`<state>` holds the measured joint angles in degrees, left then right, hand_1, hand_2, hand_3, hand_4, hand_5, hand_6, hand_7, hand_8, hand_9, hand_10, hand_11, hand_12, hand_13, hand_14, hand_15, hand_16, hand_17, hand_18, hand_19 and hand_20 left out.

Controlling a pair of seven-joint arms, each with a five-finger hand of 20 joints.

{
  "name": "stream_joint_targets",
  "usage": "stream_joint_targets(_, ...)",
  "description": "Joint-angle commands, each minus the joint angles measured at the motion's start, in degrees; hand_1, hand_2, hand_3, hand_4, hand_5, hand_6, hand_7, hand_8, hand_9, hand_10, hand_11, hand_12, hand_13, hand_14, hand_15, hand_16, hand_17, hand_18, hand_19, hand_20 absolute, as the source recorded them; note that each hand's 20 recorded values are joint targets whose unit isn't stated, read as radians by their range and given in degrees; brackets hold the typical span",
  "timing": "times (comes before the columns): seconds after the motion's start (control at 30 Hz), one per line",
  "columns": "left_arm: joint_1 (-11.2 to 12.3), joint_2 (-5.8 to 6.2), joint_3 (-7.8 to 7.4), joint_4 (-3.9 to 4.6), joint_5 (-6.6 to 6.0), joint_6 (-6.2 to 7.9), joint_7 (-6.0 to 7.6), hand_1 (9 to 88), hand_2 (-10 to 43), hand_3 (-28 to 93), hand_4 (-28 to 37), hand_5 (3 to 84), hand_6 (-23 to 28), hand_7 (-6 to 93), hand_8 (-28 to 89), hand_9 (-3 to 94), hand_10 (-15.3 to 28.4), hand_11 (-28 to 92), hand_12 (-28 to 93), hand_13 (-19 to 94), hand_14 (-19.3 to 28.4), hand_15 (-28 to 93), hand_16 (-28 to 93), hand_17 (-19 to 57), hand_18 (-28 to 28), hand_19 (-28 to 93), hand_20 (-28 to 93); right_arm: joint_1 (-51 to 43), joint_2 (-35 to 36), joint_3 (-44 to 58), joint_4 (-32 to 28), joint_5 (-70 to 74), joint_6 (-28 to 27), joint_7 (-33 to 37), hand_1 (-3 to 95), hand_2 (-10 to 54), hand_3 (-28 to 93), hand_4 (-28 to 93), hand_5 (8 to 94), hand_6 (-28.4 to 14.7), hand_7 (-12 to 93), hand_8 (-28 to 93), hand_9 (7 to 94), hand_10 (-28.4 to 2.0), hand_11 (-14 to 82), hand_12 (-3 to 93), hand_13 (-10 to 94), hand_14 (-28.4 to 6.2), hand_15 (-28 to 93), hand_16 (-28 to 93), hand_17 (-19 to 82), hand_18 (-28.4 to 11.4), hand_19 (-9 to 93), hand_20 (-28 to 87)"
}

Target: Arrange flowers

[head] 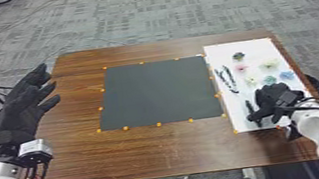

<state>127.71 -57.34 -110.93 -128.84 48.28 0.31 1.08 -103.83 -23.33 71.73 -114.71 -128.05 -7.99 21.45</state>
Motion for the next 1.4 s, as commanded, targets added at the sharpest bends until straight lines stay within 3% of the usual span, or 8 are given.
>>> stream_joint_targets(0.03,0.49,0.0,-0.81,-0.29,-0.15,0.46,0.07,27.9,-9.5,67,-27.5,19.4,1.0,17.6,-8,13.6,8.3,13,22,5,11.6,34,-3,-12.6,19.5,39,9,2.82,1.05,-4.84,-0.37,-3.78,-4.58,0.65,18.1,-9.5,79,-28,78.8,2.6,54,-18,79.6,-11.3,61.5,44.2,72,-11.5,84,38,33,-22.3,86,49)
stream_joint_targets(0.13,0.61,0.05,-1.01,-0.44,-0.18,0.62,0.23,27.9,-9.5,67,-27.5,19.5,1.0,17.5,-8,13.6,8.3,13,22,5,11.6,34,-3,-12.6,19.6,39,9,5.0,-0.01,-7.27,-0.7,-1.94,-6.68,0.85,25.0,-9.5,85,-28,82.1,3.0,53,-17,82.2,-10.4,62.0,44.4,74,-10.7,85,38,35,-22.2,88,48)
stream_joint_targets(0.33,0.49,0.16,-0.96,-0.51,-0.51,1.25,0.12,27.6,-9.5,67,-27.6,19.5,1.1,17.4,-8,13.6,8.3,13,22,5,11.6,34,-3,-12.6,19.5,39,9,8.4,-1.94,-11.0,-0.52,0.3,-7.64,0.85,37.4,-9.5,88,-28,84.5,1.2,49,13,85.2,-8.5,62.5,44.8,78,-9.2,85,39,39,-21.9,91,45)
stream_joint_targets(0.7,-0.53,2.33,-2.86,-0.68,-0.48,1.83,-0.03,27.8,-9.5,67,-27.6,19.7,1.1,17.1,-8,13.6,8.4,13,22,5,11.7,34,-3,-12.5,19.5,39,9,19.67,-1.97,-16.25,-1.81,-0.55,7.3,6.69,35.4,-9.5,90,-19,85.9,-0.9,50,17,86.8,-9.4,65.0,46.3,80,-9.7,87,40,40,-22.7,93,46)
stream_joint_targets(0.9,-2.44,4.72,-2.93,-0.16,-0.76,1.08,-1.01,27.8,-9.5,67,-27.5,19.8,1.1,17.1,-8,13.9,8.5,14,22,5,11.7,34,-3,-12.4,19.5,39,9,38.97,-4.99,-30.81,-1.32,0.37,14.23,8.76,35.6,-9.5,90,-18,86.2,-1.0,50,17,87.2,-9.4,65.3,46.4,80,-9.9,87,41,40,-22.7,93,47)
stream_joint_targets(1.1,-6.26,6.27,0.69,1.05,-0.74,-0.14,-1.48,27.7,-9.5,67,-27.6,19.9,1.1,17.0,-8,13.9,8.4,14,22,5,11.7,34,-3,-12.4,19.5,39,9,38.91,-6.92,-28.66,-2.63,-0.61,2.08,13.38,34.4,-9.5,89,-18,85.0,0.4,52,17,86.7,-8.8,65.6,47.5,79,-9.4,87,41,40,-22.7,93,47)
stream_joint_targets(1.2,-4.3,5.64,-0.51,0.4,-0.46,-0.1,-1.5,27.6,-9.5,67,-27.6,19.9,1.1,17.0,-8,13.9,8.4,14,22,5,11.7,34,-3,-12.4,19.5,39,9,34.6,-5.54,-24.21,-3.45,1.02,-1.16,14.43,26.6,-9.5,84,-28,85.4,2.5,55,-10,86.6,-8.3,64.7,48.5,80,-9.2,87,41,41,-22.6,93,46)
stream_joint_targets(1.4,-1.19,4.18,-2.44,-0.46,-0.68,0.7,-1.34,27.5,-9.5,67,-27.5,20.0,1.1,16.9,-8,14.0,8.6,14,21,5,11.8,34,-3,-12.4,19.6,39,9,25.06,-4.35,-15.63,-5.1,4.9,-14.27,14.7,16.9,-9.5,70,-28,88.0,2.0,51,-11,87.7,-8.7,63.4,48.2,81,-9.4,87,41,43,-23.5,93,49)
